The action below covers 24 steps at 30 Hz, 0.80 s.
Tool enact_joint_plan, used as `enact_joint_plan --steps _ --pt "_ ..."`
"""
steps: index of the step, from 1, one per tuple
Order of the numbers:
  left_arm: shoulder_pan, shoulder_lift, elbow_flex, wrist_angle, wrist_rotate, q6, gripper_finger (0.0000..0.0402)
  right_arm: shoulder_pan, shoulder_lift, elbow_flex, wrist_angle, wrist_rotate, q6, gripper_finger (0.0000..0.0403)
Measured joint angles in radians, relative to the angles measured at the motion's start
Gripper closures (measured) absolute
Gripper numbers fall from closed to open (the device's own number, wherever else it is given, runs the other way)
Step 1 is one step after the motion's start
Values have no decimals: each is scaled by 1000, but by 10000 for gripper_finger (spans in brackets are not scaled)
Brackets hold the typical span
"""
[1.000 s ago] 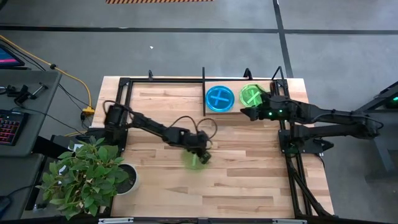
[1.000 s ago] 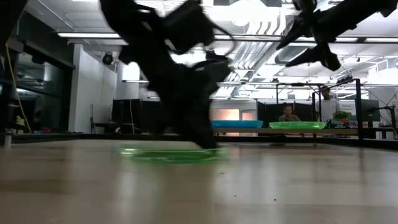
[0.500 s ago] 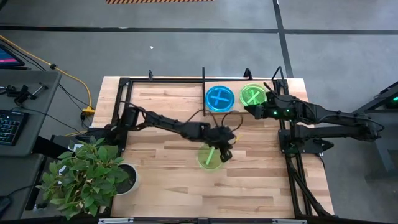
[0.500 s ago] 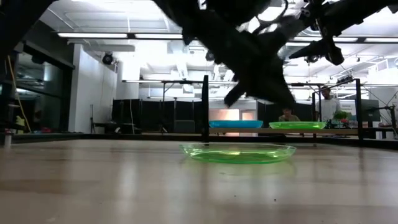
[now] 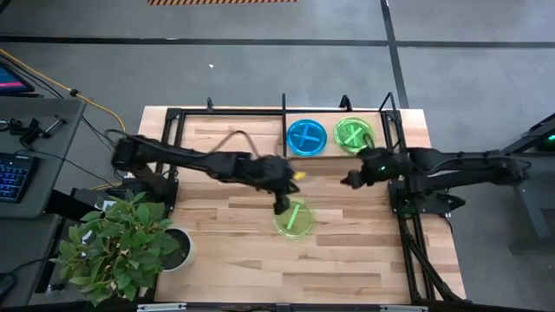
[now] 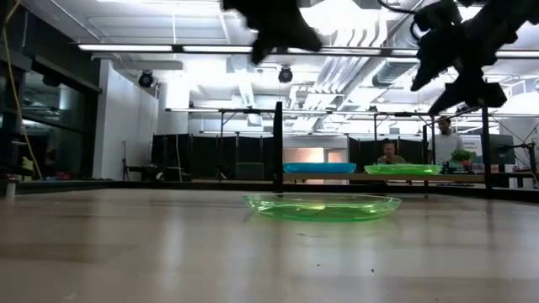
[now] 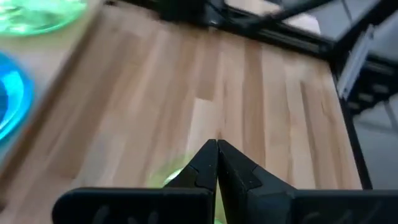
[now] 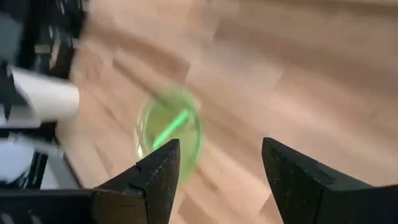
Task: Place and stack plates onto a shelf
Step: Stack the green plate on top of the green plate on the shelf
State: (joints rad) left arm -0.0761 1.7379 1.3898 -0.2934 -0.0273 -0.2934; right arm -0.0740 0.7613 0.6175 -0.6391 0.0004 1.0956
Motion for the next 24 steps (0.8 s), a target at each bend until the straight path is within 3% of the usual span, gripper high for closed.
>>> enact_joint_plan --steps 4,9,16,24 --pt "11 -190 -244 210 -57 -112 401 91 106 -55 88 -54 95 192" --pt "18 -380 -460 361 -138 -216 401 185 277 -136 398 -64 206 192" --pt "28 -505 -550 375 -189 -254 401 239 547 -129 658 -62 284 192" --pt "30 -515 -549 354 -185 -242 401 261 766 -78 762 -47 324 192"
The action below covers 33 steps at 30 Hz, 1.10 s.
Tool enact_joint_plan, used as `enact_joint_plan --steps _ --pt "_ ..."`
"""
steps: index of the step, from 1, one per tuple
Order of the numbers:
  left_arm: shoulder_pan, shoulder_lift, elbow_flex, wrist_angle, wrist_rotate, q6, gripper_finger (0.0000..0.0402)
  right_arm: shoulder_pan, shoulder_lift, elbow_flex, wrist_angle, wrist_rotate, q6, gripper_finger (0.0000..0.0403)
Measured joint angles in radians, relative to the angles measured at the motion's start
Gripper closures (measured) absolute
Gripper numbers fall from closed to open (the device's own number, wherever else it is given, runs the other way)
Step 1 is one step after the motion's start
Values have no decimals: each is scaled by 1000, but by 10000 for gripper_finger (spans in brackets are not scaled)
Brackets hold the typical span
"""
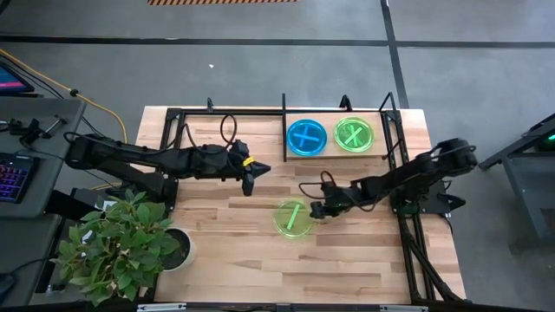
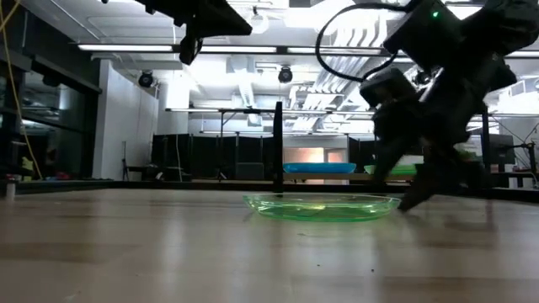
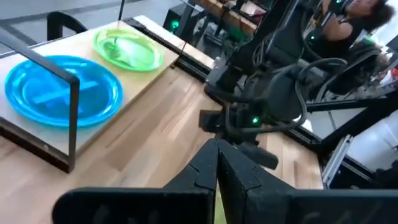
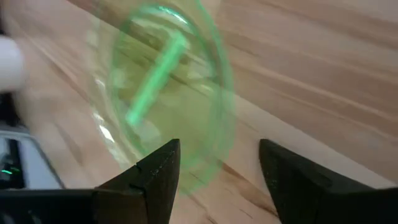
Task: Place and stack plates onto a shelf
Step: Stack the green plate on top of the green plate on the shelf, then stack the green plate on top of the stacked green plates on the shelf
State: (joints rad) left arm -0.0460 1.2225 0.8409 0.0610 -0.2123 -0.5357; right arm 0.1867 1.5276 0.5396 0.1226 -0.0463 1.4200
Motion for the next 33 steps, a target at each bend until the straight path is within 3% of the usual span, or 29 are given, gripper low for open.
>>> enact_joint_plan --steps 8,11,15,18,25,33 --pt "0 -2 1 -13 23 20 401 3 89 15 83 66 115 213" --pt "0 -2 1 -13 26 25 402 8 108 15 81 83 144 263" --pt "0 -2 1 -13 27 45 402 14 107 13 55 107 147 374" --pt "0 -2 1 -12 27 54 402 11 82 10 54 100 123 388" --pt "9 -21 2 -20 27 93 402 17 -167 -97 -51 108 80 402" --pt "42 -52 2 -28 27 93 402 85 -583 -313 -119 205 262 402"
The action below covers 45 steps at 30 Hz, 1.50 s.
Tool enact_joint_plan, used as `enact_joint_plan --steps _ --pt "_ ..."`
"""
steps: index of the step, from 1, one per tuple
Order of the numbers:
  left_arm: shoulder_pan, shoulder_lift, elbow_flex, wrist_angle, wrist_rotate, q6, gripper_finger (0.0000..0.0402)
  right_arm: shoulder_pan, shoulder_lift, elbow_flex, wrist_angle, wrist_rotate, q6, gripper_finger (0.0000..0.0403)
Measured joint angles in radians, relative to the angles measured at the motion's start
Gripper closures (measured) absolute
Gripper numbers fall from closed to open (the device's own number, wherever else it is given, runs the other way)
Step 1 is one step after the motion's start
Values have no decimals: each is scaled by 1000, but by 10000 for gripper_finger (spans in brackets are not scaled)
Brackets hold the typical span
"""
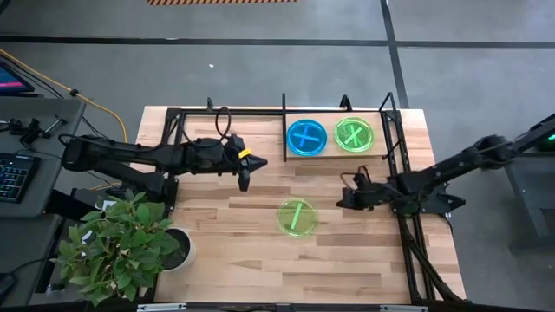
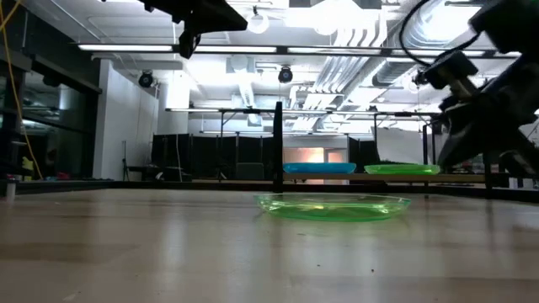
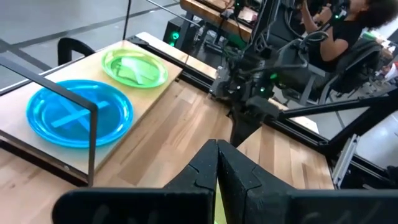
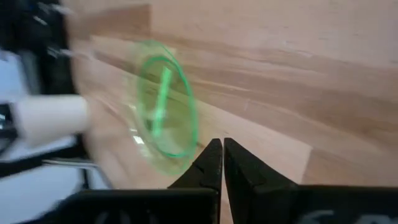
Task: Place and stack plates onto a shelf
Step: Stack the green plate on top of the stacked green plates on the shelf
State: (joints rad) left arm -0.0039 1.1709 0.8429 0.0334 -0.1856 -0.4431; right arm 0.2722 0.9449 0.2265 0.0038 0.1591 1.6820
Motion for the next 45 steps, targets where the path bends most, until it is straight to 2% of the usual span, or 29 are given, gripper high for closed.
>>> enact_joint_plan --steps 4,9,12,15,22,27,31,33,38,41,45 --pt "13 0 0 0 0 -3 402 17 -62 -17 16 49 21 401" --pt "18 0 0 0 0 -19 402 16 2 -17 95 51 22 398" --pt "18 0 0 0 0 -19 402 16 84 -17 163 51 33 380" --pt "18 0 0 0 0 -18 402 16 188 -9 251 50 42 340" --pt "18 0 0 0 0 -18 402 16 471 172 258 23 -16 241" --pt "18 0 0 0 0 -23 402 6 644 284 261 17 -16 221" --pt "18 0 0 -3 0 -26 402 2 733 344 270 27 -15 231" --pt "18 0 0 -8 0 -27 402 3 766 363 274 35 -15 254" --pt "18 0 0 -9 0 -27 402 2 807 375 263 35 -14 381" --pt "18 0 0 -11 0 -26 402 -1 796 374 251 49 4 392" --pt "18 0 0 -11 0 -26 402 -17 728 360 226 67 -78 400"
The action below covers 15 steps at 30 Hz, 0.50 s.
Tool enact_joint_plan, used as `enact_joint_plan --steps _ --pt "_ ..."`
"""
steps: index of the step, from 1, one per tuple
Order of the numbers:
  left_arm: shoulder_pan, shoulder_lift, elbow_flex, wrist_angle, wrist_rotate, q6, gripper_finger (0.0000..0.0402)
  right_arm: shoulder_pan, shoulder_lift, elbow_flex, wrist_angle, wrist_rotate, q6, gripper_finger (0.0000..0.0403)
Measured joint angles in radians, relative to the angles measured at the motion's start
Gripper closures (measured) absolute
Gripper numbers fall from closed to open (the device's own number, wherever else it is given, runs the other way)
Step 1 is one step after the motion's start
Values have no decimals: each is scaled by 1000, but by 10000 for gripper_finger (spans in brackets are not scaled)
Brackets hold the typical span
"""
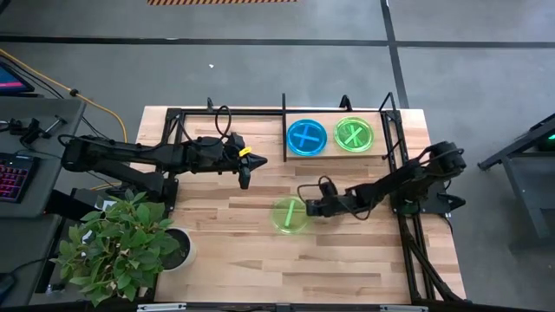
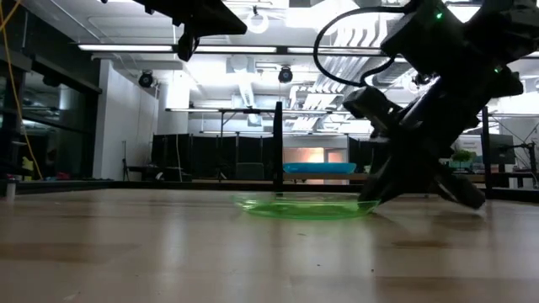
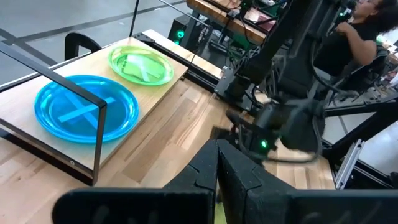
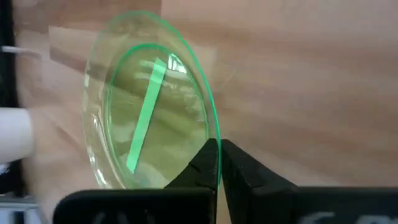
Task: Place and stack plates onto a shelf
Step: Stack the green plate on top of the stacked green plates on the shelf
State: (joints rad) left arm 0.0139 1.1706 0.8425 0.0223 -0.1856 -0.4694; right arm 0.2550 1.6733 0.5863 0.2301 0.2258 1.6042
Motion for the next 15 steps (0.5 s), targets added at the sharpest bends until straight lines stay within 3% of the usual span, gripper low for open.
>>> enact_joint_plan --steps 10,15 --pt "0 0 0 -3 23 0 402 -14 -353 -231 125 -84 -142 403" --pt "0 0 0 -2 23 -1 402 27 -560 -367 134 21 -51 403"
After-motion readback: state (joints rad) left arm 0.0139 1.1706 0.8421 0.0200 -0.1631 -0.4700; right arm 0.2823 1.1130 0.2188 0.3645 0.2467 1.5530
